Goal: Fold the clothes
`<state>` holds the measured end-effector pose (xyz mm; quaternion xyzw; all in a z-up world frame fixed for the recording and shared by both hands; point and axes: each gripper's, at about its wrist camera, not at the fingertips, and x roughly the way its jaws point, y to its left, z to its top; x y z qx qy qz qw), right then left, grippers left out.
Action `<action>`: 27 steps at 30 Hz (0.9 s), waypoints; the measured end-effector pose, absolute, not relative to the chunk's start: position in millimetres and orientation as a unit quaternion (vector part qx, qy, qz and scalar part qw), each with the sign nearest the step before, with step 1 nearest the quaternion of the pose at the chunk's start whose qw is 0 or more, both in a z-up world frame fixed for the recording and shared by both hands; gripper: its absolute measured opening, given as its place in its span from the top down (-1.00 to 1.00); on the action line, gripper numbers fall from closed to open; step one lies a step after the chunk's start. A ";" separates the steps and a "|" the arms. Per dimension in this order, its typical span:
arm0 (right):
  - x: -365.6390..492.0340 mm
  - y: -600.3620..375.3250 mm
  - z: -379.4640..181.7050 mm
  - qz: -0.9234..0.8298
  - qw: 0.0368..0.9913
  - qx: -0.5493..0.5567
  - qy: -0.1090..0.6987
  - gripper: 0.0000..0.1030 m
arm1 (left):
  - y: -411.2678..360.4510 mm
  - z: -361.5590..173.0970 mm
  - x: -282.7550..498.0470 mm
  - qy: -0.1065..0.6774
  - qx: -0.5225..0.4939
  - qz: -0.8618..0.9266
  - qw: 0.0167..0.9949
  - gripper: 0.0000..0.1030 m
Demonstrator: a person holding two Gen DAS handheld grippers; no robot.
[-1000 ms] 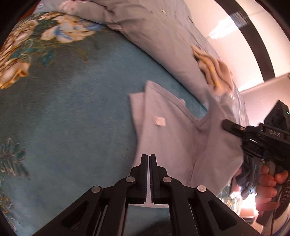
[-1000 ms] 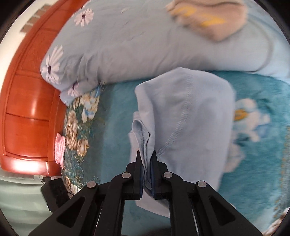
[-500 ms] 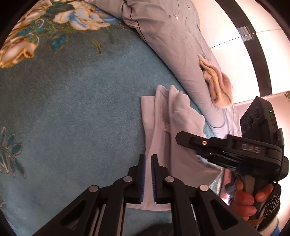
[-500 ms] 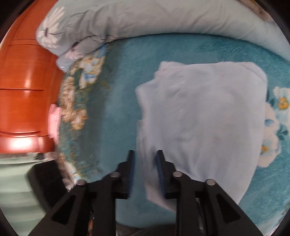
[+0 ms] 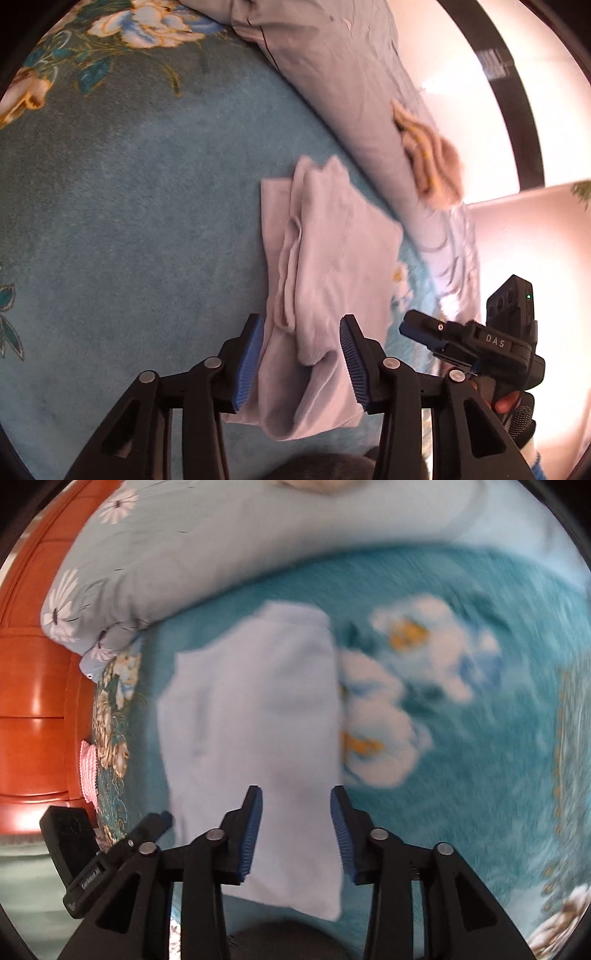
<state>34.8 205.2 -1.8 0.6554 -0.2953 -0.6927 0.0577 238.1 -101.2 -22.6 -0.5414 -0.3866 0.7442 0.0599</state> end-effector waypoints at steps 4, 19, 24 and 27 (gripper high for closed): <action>53.6 207.9 -20.0 -0.677 0.065 0.662 -0.315 0.18 | -90.5 -31.1 234.1 -0.304 -0.580 0.756 0.012 0.07; 71.9 201.1 -42.4 -0.656 0.095 0.658 -0.358 0.73 | -142.3 -25.4 247.1 -0.350 -0.554 0.754 -0.042 0.07; 67.4 211.7 -28.4 -0.657 0.121 0.652 -0.359 0.81 | -138.6 -26.9 242.7 -0.362 -0.547 0.754 -0.028 0.07; 53.5 227.2 -12.7 -0.675 0.138 0.657 -0.305 0.82 | -129.9 -25.5 238.3 -0.354 -0.550 0.756 -0.014 0.07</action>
